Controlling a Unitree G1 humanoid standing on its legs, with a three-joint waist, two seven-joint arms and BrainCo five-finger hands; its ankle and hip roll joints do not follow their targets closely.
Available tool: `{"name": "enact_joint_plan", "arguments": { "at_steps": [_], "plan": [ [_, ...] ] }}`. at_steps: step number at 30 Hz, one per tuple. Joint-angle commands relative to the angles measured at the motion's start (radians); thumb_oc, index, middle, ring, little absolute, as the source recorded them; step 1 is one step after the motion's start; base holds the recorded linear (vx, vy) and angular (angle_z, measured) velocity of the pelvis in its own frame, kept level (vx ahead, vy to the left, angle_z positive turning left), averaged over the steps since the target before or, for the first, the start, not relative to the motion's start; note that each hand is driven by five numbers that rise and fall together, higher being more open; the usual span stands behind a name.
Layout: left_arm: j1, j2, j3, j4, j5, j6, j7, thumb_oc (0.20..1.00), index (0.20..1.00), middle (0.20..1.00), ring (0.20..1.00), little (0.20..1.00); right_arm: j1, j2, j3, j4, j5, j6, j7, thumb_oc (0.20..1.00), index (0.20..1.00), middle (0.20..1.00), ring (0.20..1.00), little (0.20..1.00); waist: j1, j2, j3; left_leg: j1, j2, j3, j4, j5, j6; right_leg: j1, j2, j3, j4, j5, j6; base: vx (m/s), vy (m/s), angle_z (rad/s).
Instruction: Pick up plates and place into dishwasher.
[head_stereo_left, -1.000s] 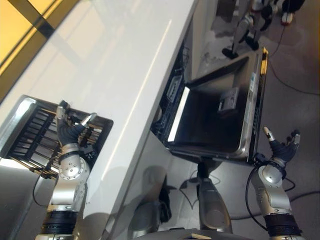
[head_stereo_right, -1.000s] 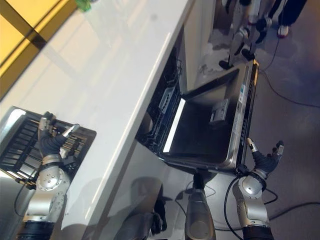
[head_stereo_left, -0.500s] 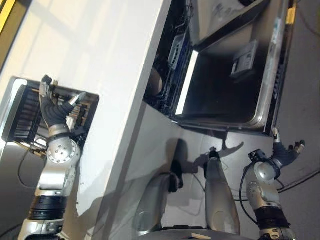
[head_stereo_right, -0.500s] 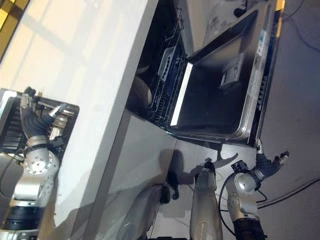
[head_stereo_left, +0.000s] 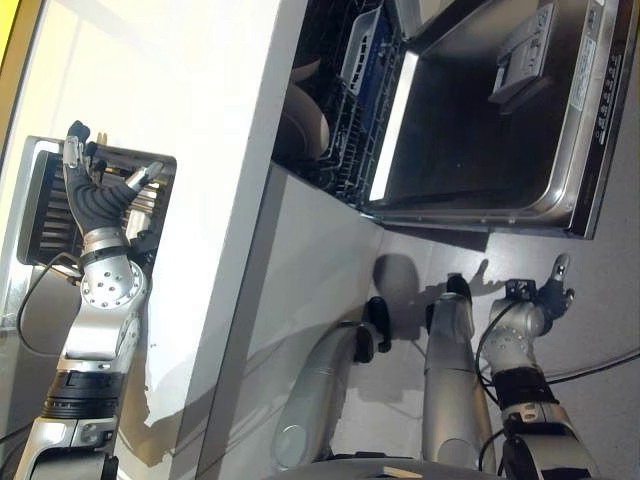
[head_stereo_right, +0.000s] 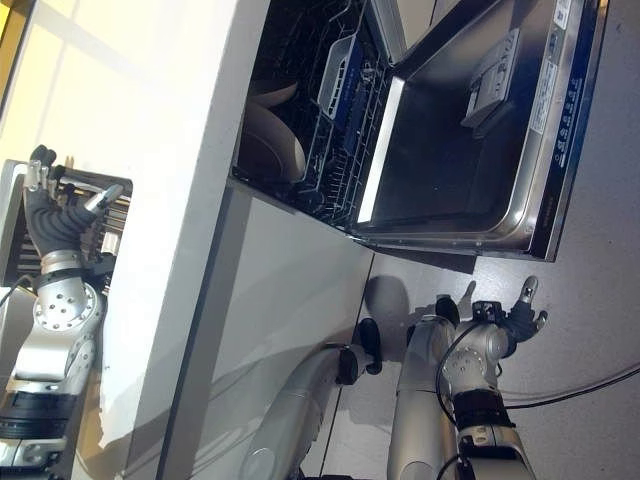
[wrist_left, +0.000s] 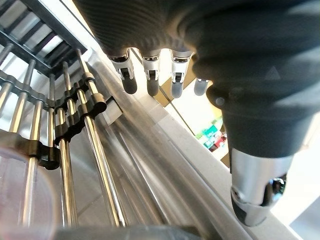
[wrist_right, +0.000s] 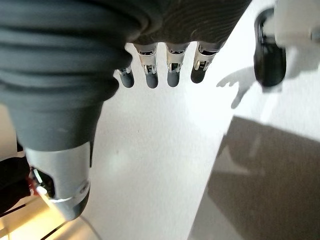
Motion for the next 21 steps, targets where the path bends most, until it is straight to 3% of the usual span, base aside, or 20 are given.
{"name": "enact_joint_plan", "arguments": {
  "at_steps": [1,3,6,14,16,21],
  "plan": [
    [0.023,-0.21,-0.281,-0.096,0.027,-0.044,-0.058,1.0,1.0,1.0,1.0,1.0,-0.11,-0.083,-0.016,-0.062,-0.01,-0.009,0.077,1.0,1.0,1.0,1.0,1.0,-0.051,0.119,0.083,-0.058,-0.015,-0.017,0.067,0.017,0.041,-0.037,-0.004,-0.035,0.137,-0.036,-0.086,0.0,0.0,0.0],
    [0.026,-0.204,-0.281,-0.099,0.025,-0.045,-0.072,1.0,1.0,1.0,1.0,1.0,-0.15,-0.106,-0.007,-0.06,0.028,0.029,0.17,1.0,1.0,1.0,1.0,1.0,-0.043,0.122,0.083,-0.074,-0.018,-0.017,0.079,0.015,0.04,-0.049,-0.003,-0.032,0.146,-0.037,-0.086,0.01,-0.037,0.02],
    [0.033,-0.203,-0.278,-0.097,0.027,-0.056,-0.081,1.0,1.0,1.0,1.0,1.0,-0.18,-0.127,0.009,-0.099,-0.072,0.039,0.258,1.0,1.0,1.0,1.0,1.0,-0.039,0.124,0.083,-0.094,-0.02,-0.019,0.089,0.015,0.039,-0.066,0.001,-0.034,0.153,-0.038,-0.084,0.0,-0.04,0.03],
    [0.069,-0.214,-0.251,-0.079,0.032,-0.076,-0.076,1.0,1.0,1.0,1.0,1.0,-0.214,-0.167,0.039,-0.347,-0.261,0.0,0.415,1.0,1.0,1.0,1.0,1.0,-0.041,0.106,0.083,-0.097,0.0,-0.017,0.059,0.039,0.028,-0.067,0.013,-0.057,0.11,-0.014,-0.069,0.01,-0.001,-0.01],
    [0.075,-0.212,-0.242,-0.079,0.027,-0.08,-0.08,1.0,1.0,1.0,1.0,1.0,-0.217,-0.176,0.038,-0.382,-0.279,0.025,0.452,1.0,1.0,1.0,1.0,1.0,-0.041,0.103,0.083,-0.093,0.001,-0.018,0.052,0.042,0.025,-0.063,0.016,-0.059,0.104,-0.012,-0.069,0.01,0.009,-0.05],
    [0.09,-0.189,-0.194,-0.08,-0.009,-0.075,-0.121,1.0,1.0,1.0,1.0,1.0,-0.201,-0.225,0.116,-0.495,-0.372,0.211,0.705,1.0,1.0,1.0,1.0,1.0,-0.036,0.072,0.083,-0.073,0.016,-0.027,0.037,0.055,0.011,-0.03,0.021,-0.069,0.078,-0.002,-0.069,0.01,-0.024,-0.06]
  ]
}}
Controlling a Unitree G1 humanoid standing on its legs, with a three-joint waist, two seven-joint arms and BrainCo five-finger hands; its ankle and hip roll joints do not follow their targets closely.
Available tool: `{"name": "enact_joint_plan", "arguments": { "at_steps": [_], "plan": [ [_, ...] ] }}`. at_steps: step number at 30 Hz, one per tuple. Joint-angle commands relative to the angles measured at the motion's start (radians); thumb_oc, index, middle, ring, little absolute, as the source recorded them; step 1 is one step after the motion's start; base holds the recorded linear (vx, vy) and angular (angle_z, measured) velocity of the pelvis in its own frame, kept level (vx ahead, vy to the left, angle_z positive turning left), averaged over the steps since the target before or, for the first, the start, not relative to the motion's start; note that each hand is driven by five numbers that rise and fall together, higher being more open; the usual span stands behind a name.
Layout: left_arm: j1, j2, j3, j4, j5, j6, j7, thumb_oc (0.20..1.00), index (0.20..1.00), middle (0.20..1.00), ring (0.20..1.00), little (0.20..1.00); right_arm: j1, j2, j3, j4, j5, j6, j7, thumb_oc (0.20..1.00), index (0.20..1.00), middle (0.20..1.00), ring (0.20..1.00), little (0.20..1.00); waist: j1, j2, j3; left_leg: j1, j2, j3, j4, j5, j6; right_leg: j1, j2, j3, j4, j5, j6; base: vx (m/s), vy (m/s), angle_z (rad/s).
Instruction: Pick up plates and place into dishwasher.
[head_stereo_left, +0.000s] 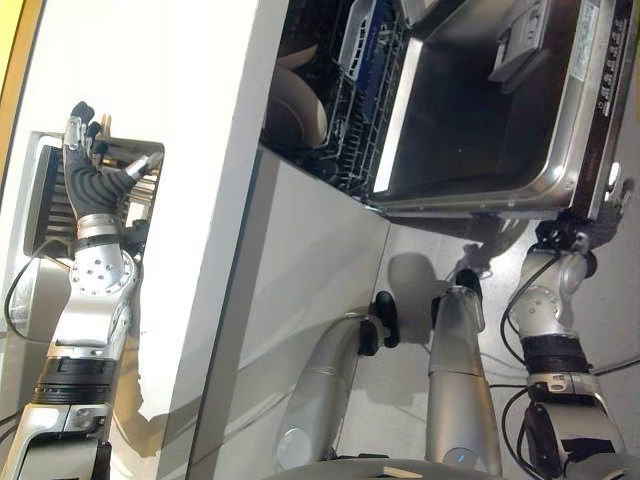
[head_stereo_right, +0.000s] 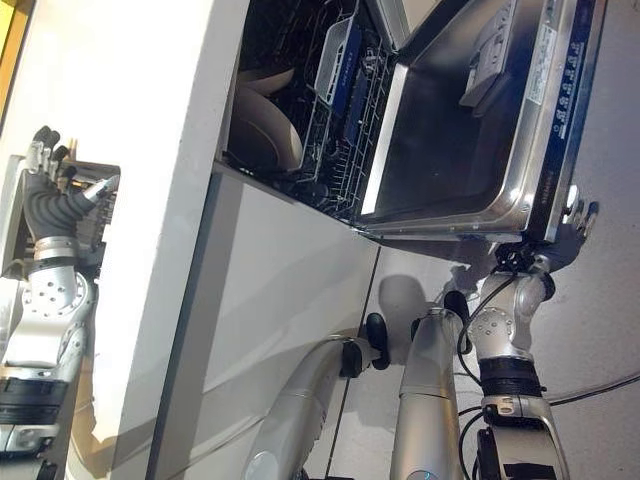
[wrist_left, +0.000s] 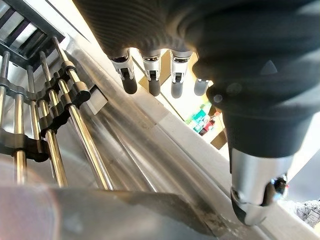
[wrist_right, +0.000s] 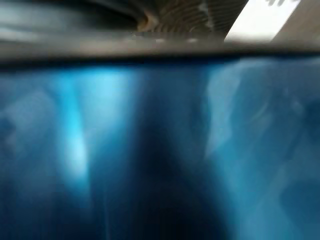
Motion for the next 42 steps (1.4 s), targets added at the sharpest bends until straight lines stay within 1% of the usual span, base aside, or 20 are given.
{"name": "enact_joint_plan", "arguments": {
  "at_steps": [1,3,6,9,13,17,19,20,21,23,24,26,27,29,30,31,33,40,42],
  "plan": [
    [0.097,-0.226,-0.204,-0.125,-0.003,-0.017,-0.05,1.0,1.0,1.0,1.0,1.0,-0.126,-0.061,0.158,-0.275,-0.185,0.103,0.272,1.0,1.0,1.0,1.0,1.0,-0.053,0.034,0.102,0.016,0.009,-0.045,-0.033,0.071,0.011,0.063,0.004,-0.09,0.024,-0.004,-0.068,0.0,-0.074,-0.09],
    [0.096,-0.22,-0.188,-0.125,0.0,-0.01,-0.068,1.0,1.0,1.0,1.0,1.0,-0.12,-0.078,0.177,-0.284,-0.172,0.119,0.345,1.0,1.0,1.0,1.0,1.0,-0.044,0.016,0.102,0.03,0.017,-0.053,-0.053,0.083,0.007,0.088,0.003,-0.102,-0.001,0.005,-0.067,-0.01,-0.115,-0.06],
    [0.083,-0.208,-0.174,-0.122,0.006,-0.002,-0.08,1.0,1.0,1.0,1.0,1.0,-0.122,-0.091,0.198,-0.297,-0.147,0.119,0.415,1.0,1.0,1.0,1.0,1.0,-0.028,-0.014,0.102,0.063,0.023,-0.069,-0.091,0.099,0.003,0.142,0.003,-0.123,-0.052,0.016,-0.064,0.0,-0.126,-0.04],
    [0.066,-0.199,-0.169,-0.116,0.012,0.008,-0.082,1.0,1.0,1.0,1.0,1.0,-0.124,-0.074,0.206,-0.298,-0.136,0.105,0.446,1.0,1.0,1.0,1.0,1.0,-0.015,-0.043,0.102,0.097,0.026,-0.088,-0.123,0.11,-0.001,0.199,0.004,-0.144,-0.105,0.031,-0.062,0.02,-0.114,0.02],
    [0.046,-0.186,-0.162,-0.111,0.012,0.017,-0.077,1.0,1.0,1.0,1.0,1.0,-0.117,-0.042,0.214,-0.317,-0.156,0.109,0.435,1.0,1.0,1.0,1.0,1.0,-0.001,-0.085,0.102,0.143,0.03,-0.117,-0.158,0.121,-0.002,0.278,0.004,-0.166,-0.171,0.049,-0.059,0.02,-0.103,0.12],
    [0.032,-0.174,-0.151,-0.105,0.011,0.029,-0.074,1.0,1.0,1.0,1.0,1.0,-0.109,-0.022,0.215,-0.324,-0.177,0.107,0.422,1.0,1.0,1.0,1.0,1.0,0.013,-0.122,0.102,0.182,0.046,-0.143,-0.193,0.141,-0.003,0.34,0.009,-0.182,-0.225,0.071,-0.06,0.03,-0.085,0.15],
    [0.027,-0.167,-0.148,-0.1,0.013,0.032,-0.074,1.0,1.0,1.0,1.0,1.0,-0.095,-0.016,0.211,-0.324,-0.179,0.096,0.416,1.0,1.0,1.0,1.0,1.0,0.023,-0.145,0.102,0.199,0.05,-0.155,-0.198,0.135,-0.002,0.373,0.008,-0.195,-0.24,0.064,-0.061,0.03,-0.129,0.22],
    [0.021,-0.163,-0.145,-0.1,0.014,0.036,-0.074,1.0,1.0,1.0,1.0,1.0,-0.092,-0.013,0.209,-0.326,-0.179,0.09,0.417,1.0,1.0,1.0,1.0,1.0,0.028,-0.152,0.102,0.201,0.054,-0.159,-0.211,0.15,-0.002,0.379,0.01,-0.201,-0.257,0.079,-0.061,-0.02,-0.123,0.23],
    [0.019,-0.161,-0.145,-0.098,0.015,0.038,-0.074,1.0,1.0,1.0,1.0,1.0,-0.088,-0.011,0.209,-0.327,-0.179,0.085,0.419,1.0,1.0,1.0,1.0,1.0,0.03,-0.157,0.102,0.205,0.056,-0.161,-0.217,0.153,-0.002,0.386,0.011,-0.205,-0.263,0.081,-0.061,-0.03,-0.13,0.18],
    [0.009,-0.146,-0.143,-0.093,0.013,0.046,-0.074,1.0,1.0,1.0,1.0,1.0,-0.073,0.003,0.214,-0.329,-0.18,0.067,0.415,1.0,1.0,1.0,1.0,1.0,0.04,-0.18,0.102,0.219,0.059,-0.171,-0.227,0.155,-0.001,0.413,0.013,-0.221,-0.28,0.081,-0.062,0.0,-0.164,0.16],
    [0.007,-0.137,-0.14,-0.087,0.006,0.045,-0.076,1.0,1.0,1.0,1.0,1.0,-0.067,0.011,0.219,-0.328,-0.181,0.059,0.41,1.0,1.0,1.0,1.0,1.0,0.047,-0.191,0.102,0.231,0.061,-0.176,-0.235,0.157,-0.001,0.431,0.013,-0.232,-0.292,0.083,-0.062,0.0,-0.138,0.23],
    [0.005,-0.132,-0.138,-0.082,0.007,0.042,-0.081,1.0,1.0,1.0,1.0,1.0,-0.064,0.023,0.225,-0.325,-0.188,0.05,0.405,1.0,1.0,1.0,1.0,1.0,0.054,-0.201,0.102,0.247,0.064,-0.181,-0.251,0.163,-0.001,0.451,0.013,-0.244,-0.311,0.091,-0.061,-0.01,-0.126,0.27],
    [0.005,-0.124,-0.138,-0.084,0.009,0.039,-0.085,1.0,1.0,1.0,1.0,1.0,-0.057,0.032,0.233,-0.324,-0.187,0.039,0.4,1.0,1.0,1.0,1.0,1.0,0.06,-0.214,0.102,0.266,0.068,-0.182,-0.264,0.166,-0.001,0.474,0.011,-0.255,-0.328,0.094,-0.059,-0.01,-0.14,0.23],
    [0.003,-0.118,-0.137,-0.086,0.014,0.034,-0.09,1.0,1.0,1.0,1.0,1.0,-0.048,0.043,0.241,-0.324,-0.18,0.022,0.396,1.0,1.0,1.0,1.0,1.0,0.066,-0.226,0.094,0.291,0.073,-0.183,-0.294,0.176,-0.002,0.505,0.008,-0.269,-0.365,0.106,-0.056,0.01,-0.121,0.18],
    [0.0,-0.118,-0.137,-0.084,0.019,0.03,-0.093,1.0,1.0,1.0,1.0,1.0,-0.043,0.048,0.242,-0.324,-0.178,0.018,0.397,1.0,1.0,1.0,1.0,1.0,0.067,-0.234,0.087,0.311,0.075,-0.181,-0.306,0.169,-0.002,0.527,0.006,-0.276,-0.38,0.1,-0.054,0.01,-0.093,0.15],
    [-0.004,-0.118,-0.137,-0.082,0.022,0.028,-0.095,1.0,1.0,1.0,1.0,1.0,-0.04,0.051,0.243,-0.324,-0.181,0.015,0.394,1.0,1.0,1.0,1.0,1.0,0.068,-0.236,0.078,0.318,0.079,-0.181,-0.325,0.184,-0.002,0.537,0.008,-0.281,-0.402,0.114,-0.054,0.01,-0.08,0.14],
    [-0.015,-0.115,-0.135,-0.08,0.03,0.029,-0.1,1.0,1.0,1.0,1.0,1.0,-0.033,0.054,0.242,-0.325,-0.19,0.013,0.379,1.0,1.0,1.0,1.0,1.0,0.068,-0.243,0.06,0.339,0.085,-0.18,-0.349,0.191,-0.004,0.562,0.009,-0.289,-0.43,0.12,-0.054,0.0,-0.067,0.06],
    [-0.015,-0.127,-0.133,-0.069,0.045,0.041,-0.113,1.0,1.0,1.0,1.0,1.0,0.009,0.039,0.227,-0.339,-0.21,0.046,0.367,1.0,1.0,1.0,1.0,1.0,0.06,-0.26,0.014,0.383,0.096,-0.179,-0.375,0.192,-0.008,0.62,0.015,-0.286,-0.477,0.128,-0.053,0.01,-0.052,0.0],
    [-0.007,-0.136,-0.135,-0.075,0.038,0.043,-0.121,1.0,1.0,1.0,1.0,1.0,0.025,0.031,0.227,-0.353,-0.218,0.046,0.369,1.0,1.0,1.0,1.0,1.0,0.06,-0.264,0.001,0.4,0.1,-0.181,-0.388,0.194,-0.01,0.644,0.016,-0.287,-0.496,0.129,-0.053,0.02,-0.041,-0.01]
  ]
}}
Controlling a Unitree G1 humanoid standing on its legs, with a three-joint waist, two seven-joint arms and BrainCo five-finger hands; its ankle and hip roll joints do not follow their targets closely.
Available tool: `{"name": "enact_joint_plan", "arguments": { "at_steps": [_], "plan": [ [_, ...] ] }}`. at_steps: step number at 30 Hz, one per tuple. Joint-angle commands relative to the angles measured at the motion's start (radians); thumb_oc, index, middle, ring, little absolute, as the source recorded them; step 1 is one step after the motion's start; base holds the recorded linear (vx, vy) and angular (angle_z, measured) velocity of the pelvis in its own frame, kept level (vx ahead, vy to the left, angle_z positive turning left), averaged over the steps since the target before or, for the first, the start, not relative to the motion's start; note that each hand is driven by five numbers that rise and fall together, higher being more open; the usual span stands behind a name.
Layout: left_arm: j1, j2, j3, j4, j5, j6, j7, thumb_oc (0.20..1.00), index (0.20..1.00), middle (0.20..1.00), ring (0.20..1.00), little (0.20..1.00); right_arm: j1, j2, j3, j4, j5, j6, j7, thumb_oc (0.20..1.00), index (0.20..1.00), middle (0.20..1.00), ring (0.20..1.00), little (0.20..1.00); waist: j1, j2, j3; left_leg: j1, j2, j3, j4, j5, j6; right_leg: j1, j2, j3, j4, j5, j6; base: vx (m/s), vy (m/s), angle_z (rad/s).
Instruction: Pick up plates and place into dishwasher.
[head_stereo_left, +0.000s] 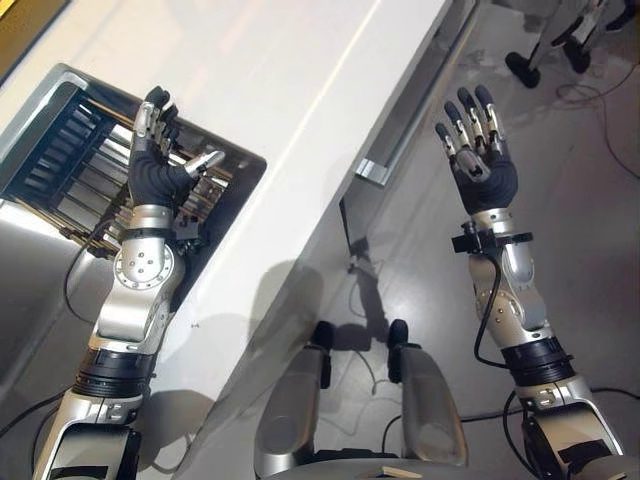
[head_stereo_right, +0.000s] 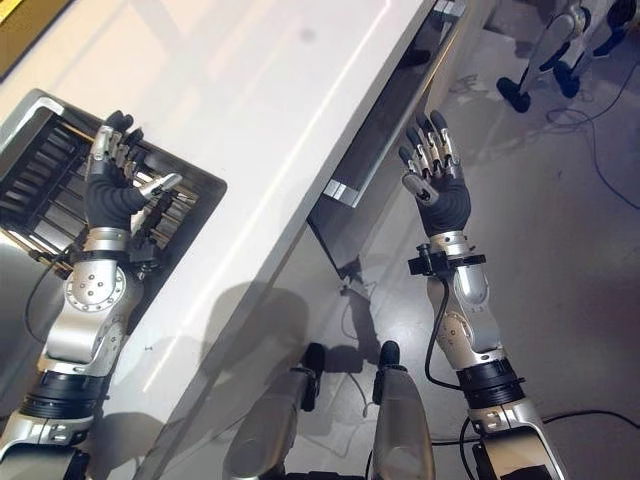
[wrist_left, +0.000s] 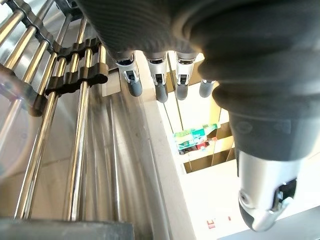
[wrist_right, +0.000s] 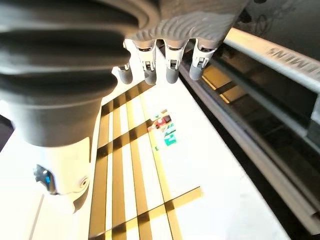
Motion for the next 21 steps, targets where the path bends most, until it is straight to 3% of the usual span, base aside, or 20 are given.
{"name": "enact_joint_plan", "arguments": {
  "at_steps": [1,9,16,21],
  "plan": [
    [0.088,-0.036,-0.026,0.016,0.014,0.003,-0.012,1.0,1.0,1.0,1.0,1.0,0.027,0.007,-0.045,-0.133,-0.044,-0.036,0.007,1.0,1.0,1.0,1.0,1.0,0.005,-0.047,-0.046,0.003,0.004,0.035,-0.116,0.131,0.046,0.082,-0.005,0.027,-0.087,0.054,0.0,0.03,-0.045,-0.01],
    [0.125,-0.074,-0.019,0.0,0.002,-0.019,0.004,1.0,1.0,1.0,1.0,1.0,0.075,-0.002,-0.023,-0.231,-0.16,-0.02,0.052,1.0,1.0,1.0,1.0,1.0,0.015,-0.075,-0.131,0.126,0.04,0.025,-0.261,0.172,0.025,0.221,0.014,0.004,-0.227,0.069,0.005,0.04,-0.032,-0.01],
    [0.21,-0.134,0.006,-0.01,0.001,-0.052,-0.021,1.0,1.0,1.0,1.0,1.0,0.08,-0.02,-0.003,-0.25,-0.218,0.076,0.072,1.0,1.0,1.0,1.0,1.0,0.079,-0.106,-0.249,0.211,0.064,-0.015,-0.36,0.211,-0.002,0.349,0.038,-0.035,-0.361,0.095,0.001,0.13,-0.055,0.26],
    [0.259,-0.159,0.035,-0.026,-0.035,-0.093,-0.048,1.0,1.0,1.0,1.0,1.0,0.08,-0.011,0.02,-0.258,-0.235,0.119,0.075,1.0,1.0,1.0,1.0,1.0,0.118,-0.115,-0.289,0.216,0.068,-0.03,-0.352,0.211,-0.014,0.386,0.042,-0.071,-0.378,0.09,-0.005,0.08,0.024,0.49]
  ]
}}
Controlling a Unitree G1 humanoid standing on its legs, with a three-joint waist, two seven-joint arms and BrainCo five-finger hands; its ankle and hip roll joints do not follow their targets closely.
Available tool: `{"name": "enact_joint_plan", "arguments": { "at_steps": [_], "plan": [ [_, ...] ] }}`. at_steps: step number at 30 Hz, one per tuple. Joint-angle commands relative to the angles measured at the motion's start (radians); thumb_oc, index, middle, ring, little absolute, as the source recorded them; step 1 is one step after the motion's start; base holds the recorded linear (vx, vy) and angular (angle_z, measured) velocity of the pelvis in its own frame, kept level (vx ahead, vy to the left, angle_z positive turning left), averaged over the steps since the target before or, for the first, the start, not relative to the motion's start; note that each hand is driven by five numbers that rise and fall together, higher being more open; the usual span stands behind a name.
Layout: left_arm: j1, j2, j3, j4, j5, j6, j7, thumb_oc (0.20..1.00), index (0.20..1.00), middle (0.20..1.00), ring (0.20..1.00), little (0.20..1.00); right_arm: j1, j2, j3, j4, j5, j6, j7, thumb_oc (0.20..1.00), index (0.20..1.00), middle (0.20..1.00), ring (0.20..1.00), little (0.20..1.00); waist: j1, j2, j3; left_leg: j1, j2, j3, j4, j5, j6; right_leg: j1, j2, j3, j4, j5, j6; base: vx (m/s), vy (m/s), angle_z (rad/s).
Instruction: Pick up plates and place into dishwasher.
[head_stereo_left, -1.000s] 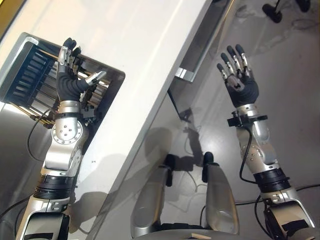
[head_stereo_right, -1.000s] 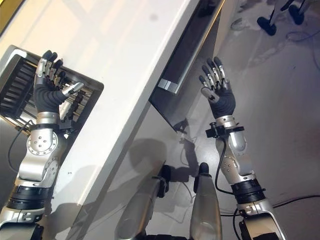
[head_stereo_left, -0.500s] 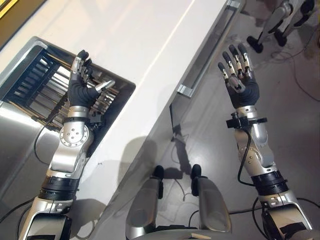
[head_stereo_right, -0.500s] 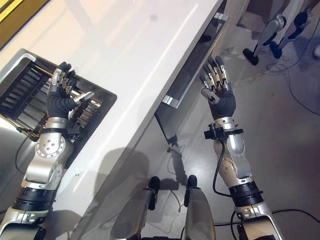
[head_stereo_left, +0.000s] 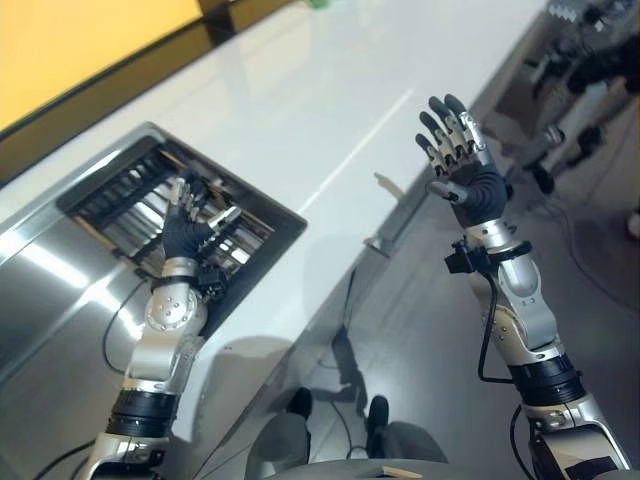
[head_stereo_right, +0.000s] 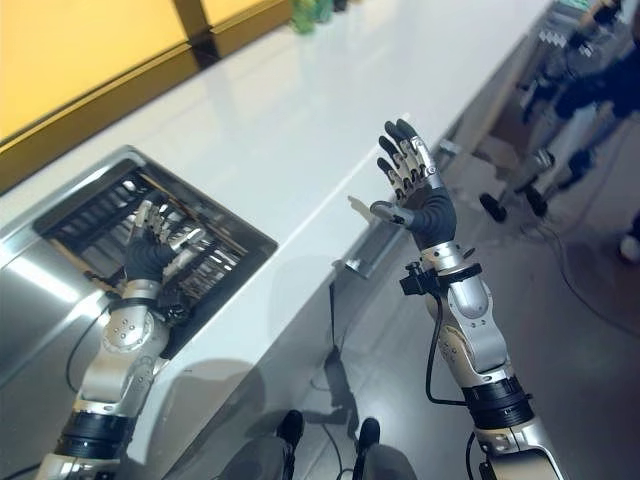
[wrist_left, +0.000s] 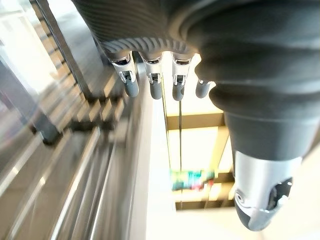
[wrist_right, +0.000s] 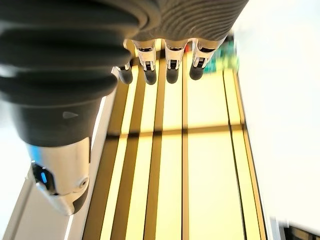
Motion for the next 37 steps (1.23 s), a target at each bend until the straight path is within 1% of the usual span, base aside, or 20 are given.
{"name": "enact_joint_plan", "arguments": {
  "at_steps": [1,4,5,6,8,10,12,13,14,16,17,18,19,20,22,23,24,26,32,37],
  "plan": [
    [0.04,0.031,0.039,-0.047,-0.038,-0.095,-0.033,1.0,1.0,1.0,1.0,1.0,0.014,0.003,0.018,-0.099,-0.045,-0.001,0.025,1.0,1.0,1.0,1.0,1.0,0.033,-0.043,-0.069,-0.063,0.036,0.054,-0.011,0.095,-0.006,0.008,-0.014,-0.032,0.031,0.003,-0.011,0.05,0.059,0.36],
    [0.035,0.01,0.043,-0.044,-0.066,-0.119,-0.064,1.0,1.0,1.0,1.0,1.0,0.059,-0.007,0.013,-0.113,-0.087,0.01,-0.003,1.0,1.0,1.0,1.0,1.0,0.002,-0.062,-0.084,-0.074,0.064,0.229,0.071,0.06,-0.023,0.026,-0.046,-0.11,0.041,0.002,-0.007,0.07,0.128,0.84],
    [0.029,0.005,0.039,-0.044,-0.065,-0.118,-0.056,1.0,1.0,1.0,1.0,1.0,0.068,-0.015,0.011,-0.111,-0.1,0.006,-0.013,1.0,1.0,1.0,1.0,1.0,-0.011,-0.065,-0.089,-0.068,0.077,0.275,0.078,0.052,-0.023,0.029,-0.055,-0.128,0.049,-0.001,-0.004,0.1,0.226,1.17],
    [0.026,-0.001,0.037,-0.042,-0.055,-0.119,-0.033,1.0,1.0,1.0,1.0,1.0,0.078,-0.022,0.004,-0.111,-0.123,-0.001,-0.031,1.0,1.0,1.0,1.0,1.0,-0.019,-0.066,-0.093,-0.063,0.083,0.295,0.077,0.052,-0.026,0.033,-0.063,-0.137,0.056,-0.005,-0.001,0.13,0.241,0.97],
    [0.024,-0.006,0.034,-0.042,-0.061,-0.115,-0.005,1.0,1.0,1.0,1.0,1.0,0.077,-0.035,-0.003,-0.098,-0.121,-0.014,-0.052,1.0,1.0,1.0,1.0,1.0,-0.02,-0.065,-0.102,-0.045,0.07,0.286,0.067,0.041,-0.019,0.044,-0.074,-0.14,0.069,-0.013,0.008,0.17,0.224,0.76],
    [0.026,-0.007,0.038,-0.044,0.009,-0.103,0.028,1.0,1.0,1.0,1.0,1.0,0.073,-0.027,-0.006,-0.089,-0.128,-0.018,-0.073,1.0,1.0,1.0,1.0,1.0,-0.012,-0.057,-0.112,-0.018,0.056,0.26,0.048,0.032,-0.01,0.048,-0.079,-0.139,0.103,-0.037,0.013,0.18,0.2,0.74],
    [0.036,-0.003,0.047,-0.06,-0.001,-0.084,0.013,1.0,1.0,1.0,1.0,1.0,0.077,-0.017,-0.004,-0.099,-0.142,-0.028,-0.107,1.0,1.0,1.0,1.0,1.0,-0.004,-0.051,-0.115,0.007,0.034,0.236,0.031,0.025,0.014,0.037,-0.089,-0.138,0.178,-0.036,0.032,0.15,0.181,0.71],
    [0.038,0.0,0.049,-0.056,-0.002,-0.088,0.002,1.0,1.0,1.0,1.0,1.0,0.082,-0.006,0.002,-0.102,-0.153,-0.033,-0.119,1.0,1.0,1.0,1.0,1.0,-0.004,-0.049,-0.115,0.018,0.023,0.232,0.022,0.023,0.029,0.019,-0.098,-0.132,0.244,-0.017,0.051,0.14,0.229,0.46],
    [0.038,0.006,0.051,-0.051,0.003,-0.082,-0.008,1.0,1.0,1.0,1.0,1.0,0.093,0.009,0.01,-0.104,-0.171,-0.042,-0.126,1.0,1.0,1.0,1.0,1.0,-0.008,-0.037,-0.112,0.031,0.016,0.223,0.011,0.021,0.047,-0.015,-0.106,-0.114,0.36,0.022,0.074,0.12,0.203,0.38],
    [0.034,0.021,0.048,-0.055,0.004,-0.096,-0.012,1.0,1.0,1.0,1.0,1.0,0.111,0.019,0.021,-0.109,-0.205,-0.051,-0.129,1.0,1.0,1.0,1.0,1.0,-0.014,-0.028,-0.109,0.042,0.011,0.212,0.001,0.021,0.059,-0.059,-0.109,-0.079,0.462,0.05,0.09,0.11,0.15,0.35],
    [0.032,0.026,0.049,-0.059,0.007,-0.104,0.0,1.0,1.0,1.0,1.0,1.0,0.118,0.018,0.026,-0.108,-0.209,-0.053,-0.127,1.0,1.0,1.0,1.0,1.0,-0.017,-0.029,-0.11,0.046,0.01,0.208,-0.004,0.024,0.058,-0.061,-0.111,-0.057,0.458,0.055,0.09,0.1,0.048,0.28],
    [0.028,0.028,0.045,-0.06,0.001,-0.094,0.005,1.0,1.0,1.0,1.0,1.0,0.125,0.016,0.03,-0.103,-0.21,-0.058,-0.129,1.0,1.0,1.0,1.0,1.0,-0.022,-0.035,-0.111,0.046,0.004,0.199,-0.006,0.024,0.057,-0.06,-0.101,-0.031,0.412,0.05,0.087,0.11,-0.037,0.23],
    [0.019,0.031,0.036,-0.056,-0.016,-0.09,0.011,1.0,1.0,1.0,1.0,1.0,0.134,0.01,0.027,-0.101,-0.208,-0.059,-0.129,1.0,1.0,1.0,1.0,1.0,-0.032,-0.044,-0.115,0.042,-0.004,0.183,-0.004,0.025,0.056,-0.044,-0.073,-0.005,0.332,0.029,0.078,0.14,-0.095,0.17],
    [0.005,0.025,0.024,-0.044,-0.016,-0.093,0.013,1.0,1.0,1.0,1.0,1.0,0.143,0.002,0.023,-0.094,-0.204,-0.064,-0.129,1.0,1.0,1.0,1.0,1.0,-0.044,-0.057,-0.121,0.037,-0.019,0.156,0.007,0.019,0.054,-0.029,-0.062,0.03,0.227,0.021,0.062,0.14,-0.109,0.28],
    [-0.012,0.007,0.01,-0.041,-0.03,-0.085,-0.011,1.0,1.0,1.0,1.0,1.0,0.145,-0.003,0.009,-0.074,-0.192,-0.073,-0.128,1.0,1.0,1.0,1.0,1.0,-0.061,-0.069,-0.127,0.042,-0.027,0.128,0.004,0.006,0.045,-0.024,-0.086,0.081,0.087,0.047,0.07,0.12,-0.146,0.56],
    [-0.013,0.003,0.004,-0.044,-0.036,-0.087,-0.012,1.0,1.0,1.0,1.0,1.0,0.146,-0.004,0.005,-0.068,-0.189,-0.077,-0.124,1.0,1.0,1.0,1.0,1.0,-0.067,-0.068,-0.127,0.046,-0.024,0.124,-0.001,0.0,0.043,-0.019,-0.087,0.097,0.054,0.056,0.075,0.07,-0.137,0.7],
    [-0.011,0.0,-0.005,-0.045,-0.035,-0.096,-0.011,1.0,1.0,1.0,1.0,1.0,0.145,-0.007,0.001,-0.061,-0.184,-0.078,-0.123,1.0,1.0,1.0,1.0,1.0,-0.078,-0.071,-0.126,0.049,-0.025,0.12,-0.008,-0.003,0.048,-0.041,-0.08,0.142,0.081,0.091,0.083,0.01,-0.104,0.61],
    [-0.004,-0.013,-0.015,-0.056,-0.052,-0.092,-0.034,1.0,1.0,1.0,1.0,1.0,0.146,-0.007,-0.022,-0.059,-0.163,-0.056,-0.115,1.0,1.0,1.0,1.0,1.0,-0.071,-0.074,-0.128,0.05,-0.015,0.112,-0.025,0.01,0.043,-0.026,-0.075,0.127,0.041,0.075,0.078,-0.01,-0.117,0.48],
    [0.044,-0.033,-0.026,-0.103,-0.108,-0.081,-0.047,1.0,1.0,1.0,1.0,1.0,0.163,-0.008,-0.037,-0.07,-0.117,0.013,-0.084,1.0,1.0,1.0,1.0,1.0,-0.053,-0.077,-0.163,0.081,0.022,0.114,-0.1,0.037,0.017,0.031,-0.085,0.099,-0.072,0.11,0.087,0.06,-0.097,0.23],
    [0.05,-0.039,-0.036,-0.107,-0.138,-0.088,-0.076,1.0,1.0,1.0,1.0,1.0,0.177,0.003,-0.017,-0.07,-0.109,0.026,-0.08,1.0,1.0,1.0,1.0,1.0,-0.046,-0.071,-0.178,0.096,0.05,0.127,-0.153,0.061,-0.002,0.046,-0.091,0.061,-0.111,0.121,0.094,0.03,-0.07,0.08]
  ]
}}
